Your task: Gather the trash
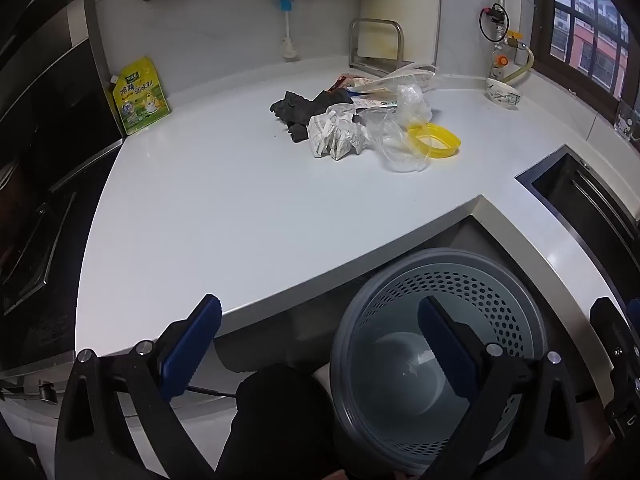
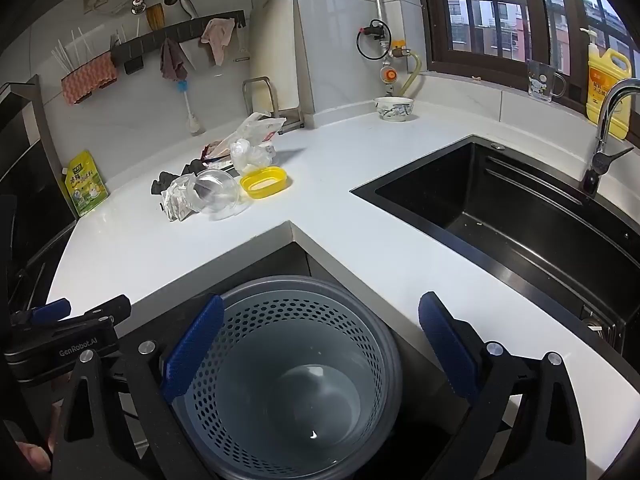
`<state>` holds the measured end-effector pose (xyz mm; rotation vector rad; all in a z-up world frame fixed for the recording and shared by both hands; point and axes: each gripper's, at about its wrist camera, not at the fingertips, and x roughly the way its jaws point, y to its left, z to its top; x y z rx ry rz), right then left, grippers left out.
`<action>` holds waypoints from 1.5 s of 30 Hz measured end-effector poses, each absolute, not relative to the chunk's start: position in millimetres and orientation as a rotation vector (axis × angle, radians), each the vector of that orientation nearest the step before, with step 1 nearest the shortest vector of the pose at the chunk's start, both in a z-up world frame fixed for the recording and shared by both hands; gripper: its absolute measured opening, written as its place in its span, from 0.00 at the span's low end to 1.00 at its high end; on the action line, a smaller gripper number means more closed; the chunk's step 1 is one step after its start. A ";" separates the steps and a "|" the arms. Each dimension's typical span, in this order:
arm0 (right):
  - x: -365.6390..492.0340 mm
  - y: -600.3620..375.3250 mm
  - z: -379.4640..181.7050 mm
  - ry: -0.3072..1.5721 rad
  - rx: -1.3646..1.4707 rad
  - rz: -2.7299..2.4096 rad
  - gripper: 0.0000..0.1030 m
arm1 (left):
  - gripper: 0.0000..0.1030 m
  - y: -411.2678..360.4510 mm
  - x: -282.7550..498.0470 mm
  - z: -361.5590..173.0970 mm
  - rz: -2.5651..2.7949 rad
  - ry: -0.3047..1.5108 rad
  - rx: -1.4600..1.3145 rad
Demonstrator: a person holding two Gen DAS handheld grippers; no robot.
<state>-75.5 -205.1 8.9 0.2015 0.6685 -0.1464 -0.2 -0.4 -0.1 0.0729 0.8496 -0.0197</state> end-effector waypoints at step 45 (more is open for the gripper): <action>-77.7 -208.5 12.0 0.658 0.208 -0.152 0.91 | 0.94 1.0 -0.6 5.9 -0.012 0.841 0.074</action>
